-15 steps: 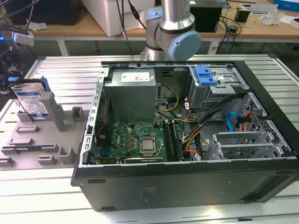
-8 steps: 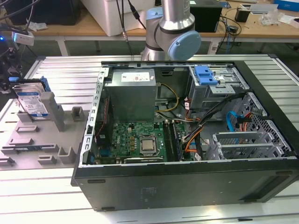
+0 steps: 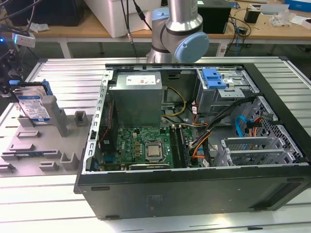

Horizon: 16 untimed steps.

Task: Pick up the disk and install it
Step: 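Pick up the disk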

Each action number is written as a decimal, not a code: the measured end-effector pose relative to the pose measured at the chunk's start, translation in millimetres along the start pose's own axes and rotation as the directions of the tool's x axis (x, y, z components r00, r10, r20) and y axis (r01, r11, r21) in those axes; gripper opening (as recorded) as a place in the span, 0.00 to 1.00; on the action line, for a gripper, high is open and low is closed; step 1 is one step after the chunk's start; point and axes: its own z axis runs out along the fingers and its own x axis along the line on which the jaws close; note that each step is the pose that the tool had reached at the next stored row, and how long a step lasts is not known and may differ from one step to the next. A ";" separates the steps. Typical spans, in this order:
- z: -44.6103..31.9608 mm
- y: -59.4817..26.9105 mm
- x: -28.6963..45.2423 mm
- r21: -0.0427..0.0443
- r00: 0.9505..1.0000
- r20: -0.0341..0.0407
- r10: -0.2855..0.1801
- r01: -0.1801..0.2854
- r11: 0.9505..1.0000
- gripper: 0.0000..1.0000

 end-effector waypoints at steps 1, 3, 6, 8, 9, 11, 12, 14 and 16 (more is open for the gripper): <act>0.2 0.0 0.2 0.000 1.000 0.000 0.000 0.000 1.000 0.64; 0.2 0.0 0.6 0.000 1.000 0.000 0.000 0.000 1.000 0.64; 0.3 0.0 2.1 0.000 1.000 0.000 0.000 0.000 1.000 0.64; 0.5 0.0 2.5 0.000 1.000 0.000 0.000 0.000 1.000 0.64; 0.5 0.0 2.6 0.000 1.000 0.000 0.000 0.000 1.000 0.64; 0.5 0.1 2.6 0.000 1.000 0.000 0.000 0.000 1.000 0.64; 0.5 0.1 2.6 0.000 1.000 0.000 0.000 0.000 1.000 0.64; 0.6 0.1 2.6 0.000 1.000 0.000 0.000 0.000 1.000 0.64; 0.6 0.1 2.6 0.000 1.000 0.000 0.000 0.000 1.000 0.55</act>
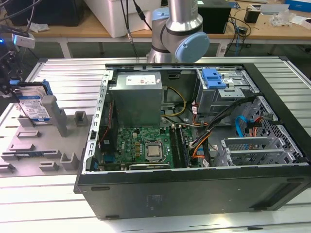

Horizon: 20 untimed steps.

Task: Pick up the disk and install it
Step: 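Pick up the disk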

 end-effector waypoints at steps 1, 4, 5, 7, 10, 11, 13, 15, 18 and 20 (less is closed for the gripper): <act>0.0 0.0 0.0 0.000 1.000 0.000 0.000 0.000 1.000 0.55; 0.0 0.0 0.0 0.000 1.000 0.000 0.000 0.000 1.000 0.55; 0.0 0.0 0.0 0.000 1.000 0.000 0.000 0.000 1.000 0.55; 0.2 0.0 0.1 0.000 1.000 0.000 0.000 0.000 1.000 0.55; 0.2 0.0 0.9 0.000 1.000 0.000 0.000 0.000 1.000 0.55; 0.2 0.0 1.4 0.000 1.000 0.000 0.000 0.000 1.000 0.55; 0.2 0.0 1.7 0.000 1.000 0.000 0.000 0.000 1.000 0.55; 0.3 0.1 2.5 0.000 1.000 0.000 0.000 0.000 1.000 0.55; 0.4 0.0 2.7 0.000 1.000 0.000 0.000 0.000 1.000 0.55; 0.5 0.1 2.7 0.000 1.000 0.000 0.000 0.000 1.000 0.55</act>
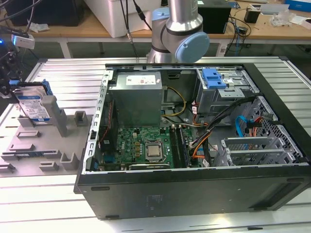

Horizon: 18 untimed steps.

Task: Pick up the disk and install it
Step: 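Pick up the disk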

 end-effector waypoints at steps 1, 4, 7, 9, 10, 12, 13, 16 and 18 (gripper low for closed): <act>0.1 0.0 0.0 0.000 1.000 0.000 0.000 0.000 1.000 0.55; 0.1 0.0 0.0 0.000 1.000 0.000 0.000 0.000 1.000 0.37; 0.2 0.0 0.0 0.000 1.000 0.000 0.000 0.000 1.000 0.37; 0.2 0.0 0.0 0.000 1.000 0.000 0.000 0.000 1.000 0.37; 0.2 0.0 0.0 0.000 1.000 0.000 0.000 0.000 1.000 0.37; 0.2 0.0 0.0 0.000 1.000 0.000 0.000 0.000 1.000 0.37; 0.3 0.0 0.0 0.000 1.000 0.000 0.000 0.000 1.000 0.37; 0.3 0.0 0.0 0.000 1.000 0.000 0.000 0.000 1.000 0.37; 0.3 0.0 0.0 0.000 1.000 0.000 0.000 0.000 1.000 0.37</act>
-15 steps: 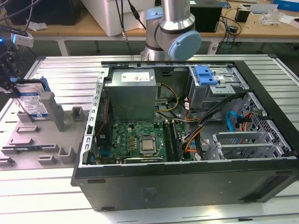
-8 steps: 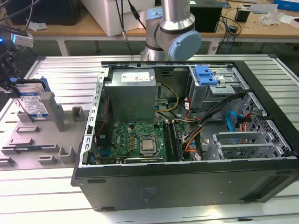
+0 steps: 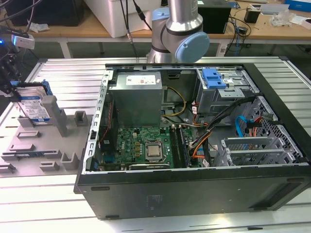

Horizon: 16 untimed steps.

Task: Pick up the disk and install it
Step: 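Pick up the disk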

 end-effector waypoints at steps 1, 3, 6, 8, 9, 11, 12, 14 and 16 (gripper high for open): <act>0.0 0.0 0.0 0.000 1.000 0.000 0.000 0.000 1.000 0.37; 0.0 0.0 0.0 0.000 1.000 0.000 0.000 0.000 1.000 0.56; 0.0 0.0 0.0 0.000 1.000 -0.001 0.000 0.000 1.000 0.56; 0.0 0.0 0.0 0.000 1.000 -0.001 0.000 0.000 1.000 0.56; 0.1 0.0 0.0 0.000 1.000 -0.001 0.000 0.000 1.000 0.56; 0.1 0.0 0.0 0.000 1.000 -0.001 0.000 0.000 1.000 0.55; 0.2 0.0 0.0 0.000 1.000 0.000 0.000 0.000 1.000 0.37; 0.3 0.0 0.0 0.000 1.000 -0.001 0.000 0.000 1.000 0.37; 0.4 0.0 0.0 0.000 1.000 -0.001 0.000 0.000 1.000 0.37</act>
